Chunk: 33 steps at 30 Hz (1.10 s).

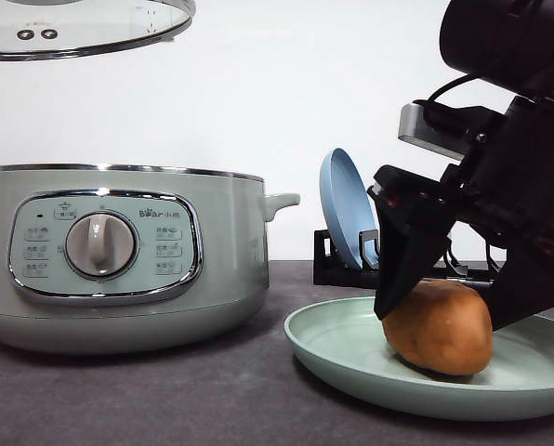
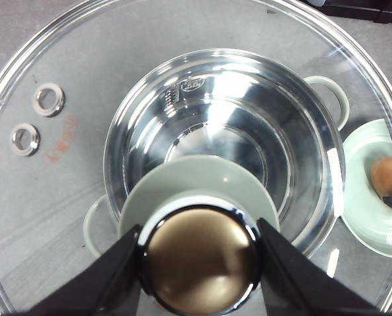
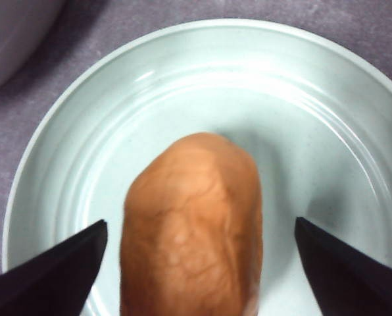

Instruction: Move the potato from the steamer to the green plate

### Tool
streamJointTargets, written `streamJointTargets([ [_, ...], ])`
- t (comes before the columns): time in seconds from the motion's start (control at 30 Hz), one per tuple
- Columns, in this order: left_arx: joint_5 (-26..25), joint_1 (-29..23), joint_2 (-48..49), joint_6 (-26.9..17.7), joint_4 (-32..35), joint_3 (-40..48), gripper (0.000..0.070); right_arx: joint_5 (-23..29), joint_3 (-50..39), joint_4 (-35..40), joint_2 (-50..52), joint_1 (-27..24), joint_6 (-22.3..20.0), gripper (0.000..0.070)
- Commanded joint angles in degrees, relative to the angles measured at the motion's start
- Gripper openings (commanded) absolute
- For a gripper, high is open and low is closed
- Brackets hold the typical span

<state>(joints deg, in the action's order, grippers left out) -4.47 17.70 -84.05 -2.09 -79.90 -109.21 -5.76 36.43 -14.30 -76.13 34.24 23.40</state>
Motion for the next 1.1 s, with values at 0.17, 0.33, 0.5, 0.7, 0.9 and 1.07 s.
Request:
streamJointTargets([
  [0.17,-0.26,1.89,-0.10,-0.27,1.92,-1.84,0.0000,1.63,6.29,-2.18,3.54,0.44,-2.62,0.0621],
  [0.33,-0.26,3.11,-2.05,-0.29,1.96,-1.84,0.0000,3.44,13.22,-8.41,6.88,0.40,-7.21,0.0621],
  [0.5,-0.26,4.17,-5.88,-0.31,2.46,-1.84,0.0000,5.04,19.62,-14.18,10.03,0.39,-10.55,0.0621],
  [0.7,-0.24,5.34,-10.13,-0.33,3.64,-1.84,0.0000,5.98,23.21,-17.23,13.82,0.39,-12.14,0.0621],
  [0.9,-0.24,5.70,-13.86,-0.37,4.12,-1.84,0.0000,7.36,23.27,-17.72,17.07,0.39,-12.56,0.0621],
  [1.07,-0.24,5.98,-16.26,-0.48,4.60,-1.84,0.0000,7.50,23.27,-18.53,18.24,0.39,-12.98,0.0621],
])
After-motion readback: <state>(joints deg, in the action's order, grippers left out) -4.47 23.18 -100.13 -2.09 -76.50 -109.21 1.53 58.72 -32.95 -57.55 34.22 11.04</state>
